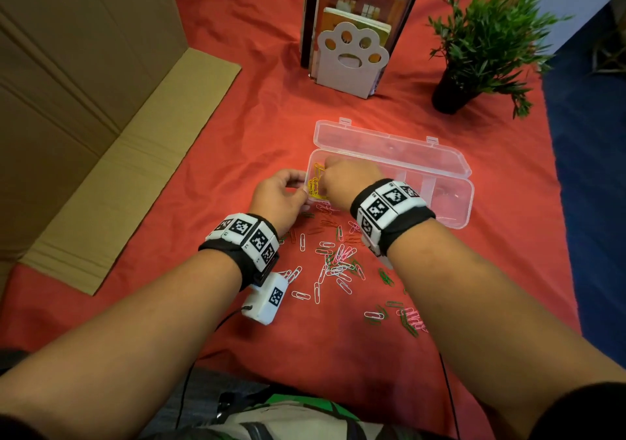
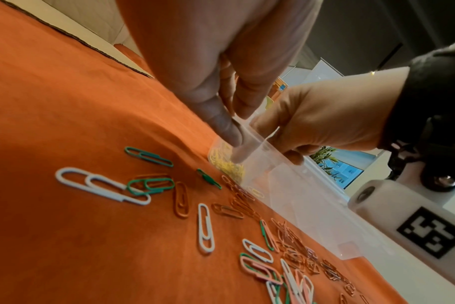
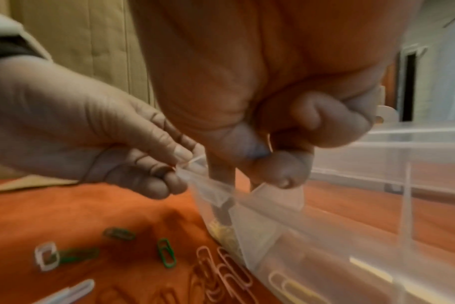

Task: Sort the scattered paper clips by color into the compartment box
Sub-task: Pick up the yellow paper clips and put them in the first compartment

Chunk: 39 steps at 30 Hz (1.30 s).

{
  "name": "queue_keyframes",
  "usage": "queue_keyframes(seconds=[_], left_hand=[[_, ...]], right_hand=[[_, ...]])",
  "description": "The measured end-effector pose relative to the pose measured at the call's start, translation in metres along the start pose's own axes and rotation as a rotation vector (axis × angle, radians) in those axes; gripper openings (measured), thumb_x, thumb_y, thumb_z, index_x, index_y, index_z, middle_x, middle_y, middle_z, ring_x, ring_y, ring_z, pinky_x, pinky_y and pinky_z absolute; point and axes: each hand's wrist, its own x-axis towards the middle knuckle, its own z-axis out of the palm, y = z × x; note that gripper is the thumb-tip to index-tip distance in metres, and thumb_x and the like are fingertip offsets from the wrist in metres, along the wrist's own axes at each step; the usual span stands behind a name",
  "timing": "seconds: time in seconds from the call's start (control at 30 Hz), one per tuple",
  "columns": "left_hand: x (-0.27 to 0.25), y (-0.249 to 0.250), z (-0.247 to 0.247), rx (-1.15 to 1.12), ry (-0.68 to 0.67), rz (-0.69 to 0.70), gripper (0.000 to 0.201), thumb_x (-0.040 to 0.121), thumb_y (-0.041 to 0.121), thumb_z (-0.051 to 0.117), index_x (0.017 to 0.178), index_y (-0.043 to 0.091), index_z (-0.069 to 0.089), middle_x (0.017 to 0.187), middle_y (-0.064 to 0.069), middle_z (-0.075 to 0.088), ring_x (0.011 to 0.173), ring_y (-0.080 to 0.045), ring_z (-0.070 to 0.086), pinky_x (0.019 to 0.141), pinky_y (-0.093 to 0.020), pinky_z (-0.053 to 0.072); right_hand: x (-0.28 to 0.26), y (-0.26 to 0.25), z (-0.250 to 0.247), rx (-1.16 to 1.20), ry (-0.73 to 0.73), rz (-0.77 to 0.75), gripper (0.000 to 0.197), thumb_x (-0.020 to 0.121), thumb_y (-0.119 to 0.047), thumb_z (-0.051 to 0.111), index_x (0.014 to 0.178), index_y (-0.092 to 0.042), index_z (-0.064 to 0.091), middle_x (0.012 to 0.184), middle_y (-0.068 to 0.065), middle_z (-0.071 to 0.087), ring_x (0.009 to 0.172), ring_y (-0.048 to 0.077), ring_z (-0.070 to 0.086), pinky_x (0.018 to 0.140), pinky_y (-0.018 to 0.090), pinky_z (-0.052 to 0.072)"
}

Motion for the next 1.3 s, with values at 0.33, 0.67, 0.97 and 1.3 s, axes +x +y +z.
queue_keyframes(seconds=[0.33, 0.67, 0.97, 1.3], left_hand=[[0.002, -0.001, 0.0, 0.007, 0.005, -0.011, 0.017, 0.089, 0.002, 0.053, 0.104, 0.007, 0.059, 0.08, 0.003, 0.059, 0.057, -0.003, 0.064, 0.059, -0.017, 0.055], [0.003, 0.0, 0.002, -0.014, 0.012, -0.01, 0.012, 0.088, 0.006, 0.056, 0.098, 0.013, 0.059, 0.079, 0.006, 0.058, 0.05, 0.002, 0.061, 0.055, -0.013, 0.054], [0.012, -0.001, 0.002, 0.028, 0.021, -0.011, 0.012, 0.087, 0.007, 0.058, 0.099, 0.01, 0.06, 0.076, 0.004, 0.059, 0.051, 0.001, 0.063, 0.055, -0.013, 0.055], [0.013, -0.003, 0.003, 0.018, 0.026, -0.02, 0.011, 0.088, 0.009, 0.058, 0.092, 0.019, 0.061, 0.076, 0.005, 0.06, 0.052, -0.002, 0.063, 0.056, -0.015, 0.055]], right_hand=[[0.001, 0.008, 0.003, 0.218, -0.122, 0.018, 0.038, 0.089, -0.005, 0.043, 0.124, -0.011, 0.057, 0.131, 0.011, 0.048, 0.118, 0.031, 0.051, 0.093, 0.037, 0.042], [-0.03, 0.037, 0.006, 0.562, 0.175, 0.188, 0.058, 0.074, 0.012, 0.038, 0.114, -0.019, 0.066, 0.127, 0.005, 0.058, 0.118, 0.026, 0.053, 0.1, 0.037, 0.044], [-0.048, 0.048, 0.013, 0.877, 0.134, 0.353, 0.057, 0.078, 0.014, 0.035, 0.114, -0.016, 0.066, 0.118, 0.004, 0.066, 0.084, 0.011, 0.057, 0.081, 0.02, 0.042], [-0.048, 0.043, 0.01, 0.987, 0.205, 0.312, 0.032, 0.089, -0.003, 0.043, 0.102, -0.016, 0.07, 0.055, -0.015, 0.058, 0.042, 0.006, 0.042, 0.043, 0.016, 0.036]])
